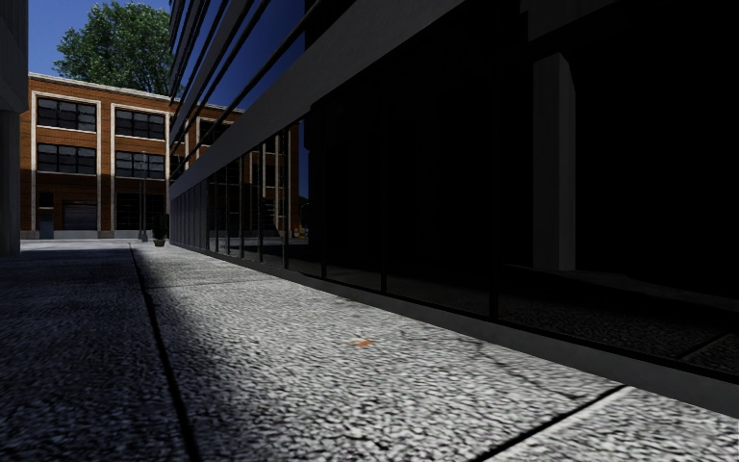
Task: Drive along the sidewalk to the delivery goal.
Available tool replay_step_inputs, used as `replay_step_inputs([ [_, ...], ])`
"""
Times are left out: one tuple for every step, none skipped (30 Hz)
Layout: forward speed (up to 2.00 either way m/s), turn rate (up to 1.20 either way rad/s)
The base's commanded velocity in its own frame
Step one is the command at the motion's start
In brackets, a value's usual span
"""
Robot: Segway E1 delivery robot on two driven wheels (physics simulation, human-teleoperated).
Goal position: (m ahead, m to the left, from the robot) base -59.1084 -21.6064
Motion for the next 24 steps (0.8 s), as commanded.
replay_step_inputs([
  [0.0,0.0],
  [0.0,0.0],
  [0.0,0.0],
  [0.0,0.0],
  [0.0,0.0],
  [0.0,0.0],
  [0.0,0.0],
  [0.0,0.0],
  [0.0,0.0],
  [0.0,0.0],
  [0.0,0.0],
  [0.0,0.0],
  [0.0,0.0],
  [0.0,0.0],
  [0.0,0.0],
  [0.0,0.0],
  [0.0,0.0],
  [0.0,0.0],
  [0.0,0.0],
  [0.0,0.0],
  [0.0,0.0],
  [0.0,0.0],
  [0.0,0.0],
  [0.0,0.0],
])
